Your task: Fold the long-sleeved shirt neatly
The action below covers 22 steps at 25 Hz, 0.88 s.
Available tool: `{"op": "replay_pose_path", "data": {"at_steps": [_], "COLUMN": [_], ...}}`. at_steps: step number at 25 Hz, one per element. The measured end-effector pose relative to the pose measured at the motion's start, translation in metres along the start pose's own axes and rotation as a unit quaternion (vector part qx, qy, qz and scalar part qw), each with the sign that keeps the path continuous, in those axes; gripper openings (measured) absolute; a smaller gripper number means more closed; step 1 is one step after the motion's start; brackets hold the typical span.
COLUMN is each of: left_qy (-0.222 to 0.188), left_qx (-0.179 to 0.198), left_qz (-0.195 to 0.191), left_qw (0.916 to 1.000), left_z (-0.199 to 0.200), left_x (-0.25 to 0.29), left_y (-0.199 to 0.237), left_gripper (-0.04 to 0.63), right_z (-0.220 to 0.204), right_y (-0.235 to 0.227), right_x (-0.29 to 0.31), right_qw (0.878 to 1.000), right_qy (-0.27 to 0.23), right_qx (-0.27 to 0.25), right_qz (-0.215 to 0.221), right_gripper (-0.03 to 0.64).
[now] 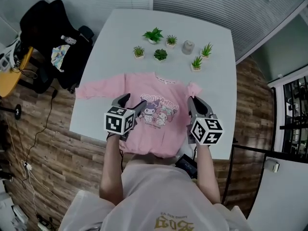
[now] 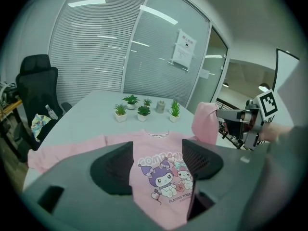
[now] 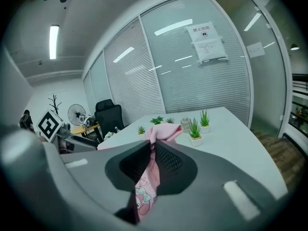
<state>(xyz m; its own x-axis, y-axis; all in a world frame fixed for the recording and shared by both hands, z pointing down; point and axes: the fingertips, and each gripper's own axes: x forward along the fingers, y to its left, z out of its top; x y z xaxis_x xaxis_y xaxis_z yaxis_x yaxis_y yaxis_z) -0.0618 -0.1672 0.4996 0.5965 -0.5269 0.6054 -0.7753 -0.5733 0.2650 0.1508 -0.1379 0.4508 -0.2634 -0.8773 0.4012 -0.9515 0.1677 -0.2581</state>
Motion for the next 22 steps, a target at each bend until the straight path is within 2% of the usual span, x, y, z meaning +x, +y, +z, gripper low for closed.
{"op": "replay_pose_path", "data": {"at_steps": [14, 22], "left_qy": [-0.005, 0.007], "left_qx": [-0.005, -0.01], "left_qz": [-0.007, -0.007], "left_qw": [1.0, 0.9999], "left_z": [0.004, -0.004], "left_x": [-0.001, 0.005], "left_y": [0.028, 0.05], "left_gripper": [0.322, 0.322], "right_z": [0.02, 0.013], "right_y": [0.037, 0.061], "right_x": [0.034, 0.066], "right_qw": [1.0, 0.999], "right_qy": [-0.008, 0.005], "right_qx": [-0.009, 0.017], "right_qz": [0.025, 0.051], "right_gripper": [0.041, 0.041]}}
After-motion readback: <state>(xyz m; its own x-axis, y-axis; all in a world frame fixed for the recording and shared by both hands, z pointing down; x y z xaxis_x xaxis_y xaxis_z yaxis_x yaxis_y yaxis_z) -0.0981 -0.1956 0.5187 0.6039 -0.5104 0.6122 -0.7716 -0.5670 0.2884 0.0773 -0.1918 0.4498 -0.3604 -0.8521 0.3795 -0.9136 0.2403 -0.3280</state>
